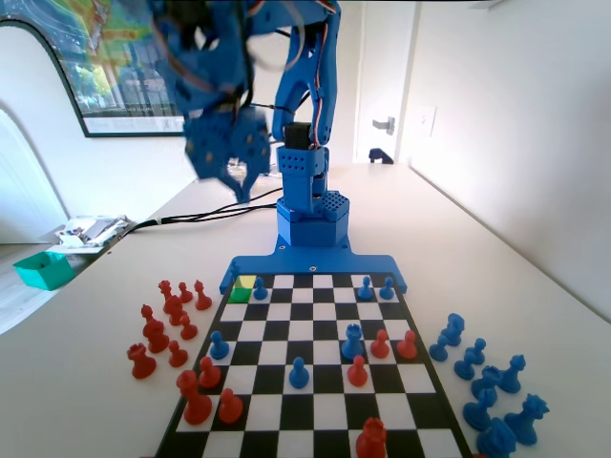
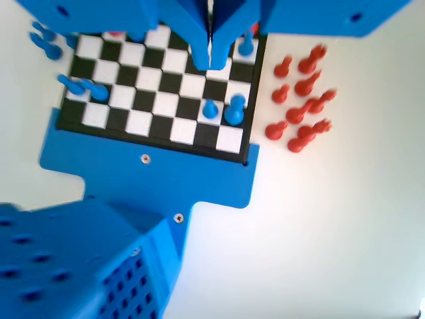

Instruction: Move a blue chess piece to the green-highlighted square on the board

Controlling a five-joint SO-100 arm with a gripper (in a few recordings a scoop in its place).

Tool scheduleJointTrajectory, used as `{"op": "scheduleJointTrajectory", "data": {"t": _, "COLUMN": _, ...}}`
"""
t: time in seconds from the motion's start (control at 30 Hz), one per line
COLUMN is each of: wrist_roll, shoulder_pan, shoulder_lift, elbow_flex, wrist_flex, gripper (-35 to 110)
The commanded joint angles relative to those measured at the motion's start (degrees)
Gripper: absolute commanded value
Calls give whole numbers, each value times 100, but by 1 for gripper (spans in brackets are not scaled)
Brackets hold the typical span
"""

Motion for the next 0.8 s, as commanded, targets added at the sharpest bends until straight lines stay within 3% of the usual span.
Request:
{"op": "scheduleJointTrajectory", "data": {"t": 0.0, "wrist_roll": 431, "shoulder_pan": -316, "shoulder_lift": 712, "elbow_flex": -536, "wrist_flex": 562, "gripper": 1}}
{"op": "scheduleJointTrajectory", "data": {"t": 0.33, "wrist_roll": 1986, "shoulder_pan": -1538, "shoulder_lift": 2013, "elbow_flex": -1204, "wrist_flex": 1740, "gripper": 1}}
{"op": "scheduleJointTrajectory", "data": {"t": 0.77, "wrist_roll": 2769, "shoulder_pan": -2637, "shoulder_lift": 4263, "elbow_flex": -457, "wrist_flex": 1679, "gripper": 1}}
